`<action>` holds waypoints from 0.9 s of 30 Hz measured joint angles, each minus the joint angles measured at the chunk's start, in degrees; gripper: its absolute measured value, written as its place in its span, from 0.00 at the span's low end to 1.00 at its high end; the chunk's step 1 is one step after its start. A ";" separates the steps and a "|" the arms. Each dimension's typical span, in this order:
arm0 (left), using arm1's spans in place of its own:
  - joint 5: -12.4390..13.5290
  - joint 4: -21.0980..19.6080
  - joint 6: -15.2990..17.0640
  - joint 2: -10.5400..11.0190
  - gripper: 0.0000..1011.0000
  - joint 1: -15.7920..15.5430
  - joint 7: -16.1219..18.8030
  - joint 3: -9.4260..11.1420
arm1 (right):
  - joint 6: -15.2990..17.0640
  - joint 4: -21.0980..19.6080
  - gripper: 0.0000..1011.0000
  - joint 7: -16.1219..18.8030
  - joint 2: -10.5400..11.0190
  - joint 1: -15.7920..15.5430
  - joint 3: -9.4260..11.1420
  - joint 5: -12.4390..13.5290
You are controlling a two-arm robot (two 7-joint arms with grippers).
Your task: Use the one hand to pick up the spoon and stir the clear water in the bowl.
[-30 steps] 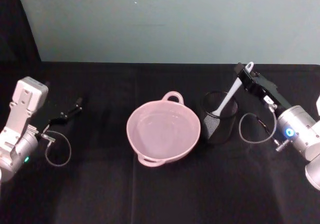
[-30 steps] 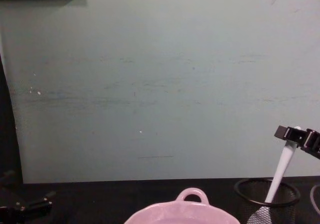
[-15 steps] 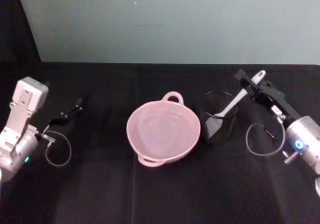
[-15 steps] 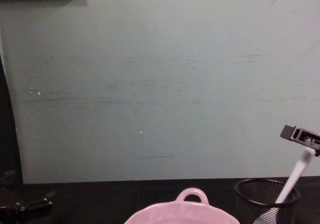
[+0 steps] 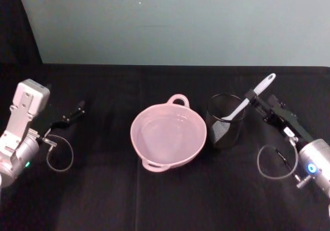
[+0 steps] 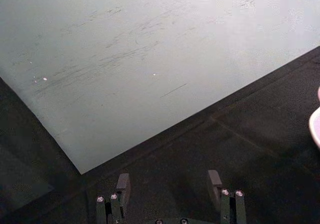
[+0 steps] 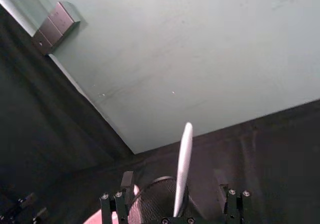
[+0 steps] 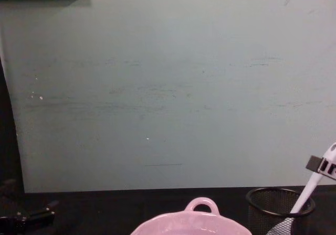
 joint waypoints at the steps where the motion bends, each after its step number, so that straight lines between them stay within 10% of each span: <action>1: 0.00 0.00 0.00 0.00 1.00 0.00 0.00 0.00 | -0.08 -0.09 0.99 -0.04 0.02 -0.47 0.07 0.10; 15: 0.00 0.00 0.00 0.00 1.00 0.00 0.00 0.00 | 1.50 -0.76 0.99 -2.63 3.74 -2.85 2.22 -1.74; 27: 0.00 0.00 0.00 0.00 1.00 0.00 0.00 0.00 | 3.60 2.36 0.99 -6.21 6.29 1.92 0.08 -12.14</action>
